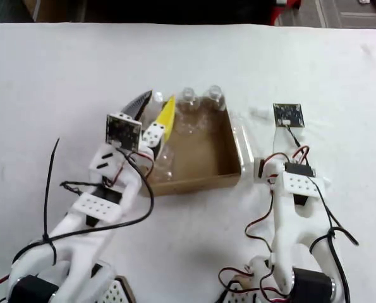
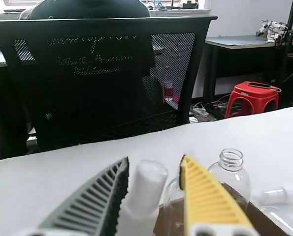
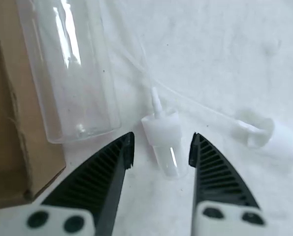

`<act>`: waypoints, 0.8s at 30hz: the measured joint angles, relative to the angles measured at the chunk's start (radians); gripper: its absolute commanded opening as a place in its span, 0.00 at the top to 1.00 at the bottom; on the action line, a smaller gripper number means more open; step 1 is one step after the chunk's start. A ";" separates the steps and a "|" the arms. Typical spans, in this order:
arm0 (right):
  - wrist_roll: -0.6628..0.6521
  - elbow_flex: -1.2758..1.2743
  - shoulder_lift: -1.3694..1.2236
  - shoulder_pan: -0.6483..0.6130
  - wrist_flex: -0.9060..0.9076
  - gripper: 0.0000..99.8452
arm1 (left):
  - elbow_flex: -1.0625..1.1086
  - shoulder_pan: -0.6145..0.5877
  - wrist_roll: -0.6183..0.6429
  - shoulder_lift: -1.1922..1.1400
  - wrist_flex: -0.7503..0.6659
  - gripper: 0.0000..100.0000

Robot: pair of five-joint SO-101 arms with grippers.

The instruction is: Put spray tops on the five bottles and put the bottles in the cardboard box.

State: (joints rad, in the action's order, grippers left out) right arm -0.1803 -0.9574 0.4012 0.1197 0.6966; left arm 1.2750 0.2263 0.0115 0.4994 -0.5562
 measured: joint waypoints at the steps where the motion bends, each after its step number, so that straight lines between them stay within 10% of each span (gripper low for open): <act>1: 0.000 0.000 0.000 0.000 0.000 0.83 | 0.000 -0.003 0.000 0.000 0.000 0.84; 24: 0.000 0.000 0.000 0.000 0.000 0.83 | -0.041 -0.054 0.006 0.529 0.443 0.84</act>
State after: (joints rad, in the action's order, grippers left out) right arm -0.1803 -0.9574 0.4012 0.1197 0.6966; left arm 1.2336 0.1726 0.0176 1.0288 -0.1128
